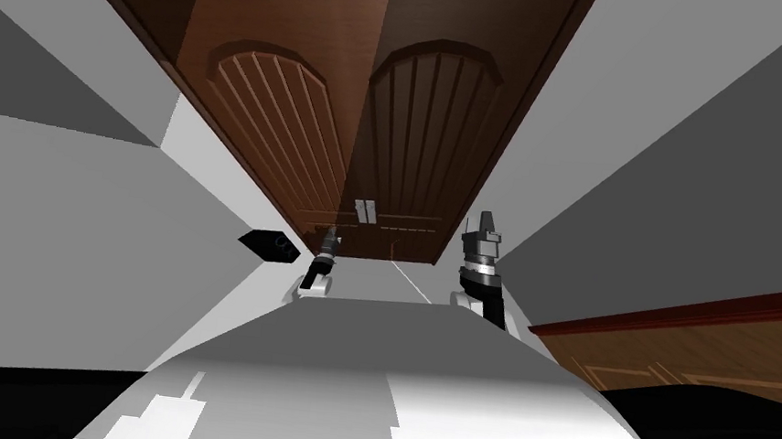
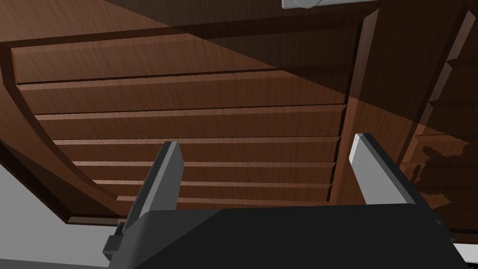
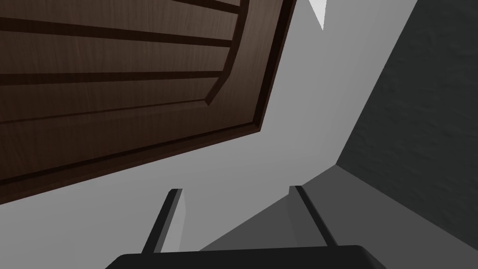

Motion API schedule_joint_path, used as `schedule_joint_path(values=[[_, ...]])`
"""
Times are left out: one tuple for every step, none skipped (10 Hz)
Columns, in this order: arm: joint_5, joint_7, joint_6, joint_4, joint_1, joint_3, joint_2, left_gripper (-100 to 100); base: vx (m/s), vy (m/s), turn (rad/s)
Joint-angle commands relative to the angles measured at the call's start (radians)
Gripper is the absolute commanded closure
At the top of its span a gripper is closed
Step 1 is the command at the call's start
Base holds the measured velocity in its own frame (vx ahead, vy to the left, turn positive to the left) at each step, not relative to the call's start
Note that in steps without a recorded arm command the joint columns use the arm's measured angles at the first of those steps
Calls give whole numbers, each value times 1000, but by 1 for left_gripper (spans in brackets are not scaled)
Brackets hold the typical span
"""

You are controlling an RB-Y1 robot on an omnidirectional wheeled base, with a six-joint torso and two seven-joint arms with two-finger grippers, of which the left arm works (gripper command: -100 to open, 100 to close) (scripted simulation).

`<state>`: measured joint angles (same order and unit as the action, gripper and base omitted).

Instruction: Pull the door open

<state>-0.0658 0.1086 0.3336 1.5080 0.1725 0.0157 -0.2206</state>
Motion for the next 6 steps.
schedule_joint_path(values=[[-4,6,0,-28,-12,0,-3,-100,127,13,-59],[-10,15,-1,-60,-28,1,-11,-100,134,10,-125],[-13,19,-2,-74,-35,2,-14,-100,131,16,-84],[-18,27,-3,-102,-49,3,-21,-100,153,25,-77],[-21,31,-4,-115,-56,4,-24,-100,145,23,-70],[-25,37,-5,-139,-69,4,-29,-100,149,32,-89]])
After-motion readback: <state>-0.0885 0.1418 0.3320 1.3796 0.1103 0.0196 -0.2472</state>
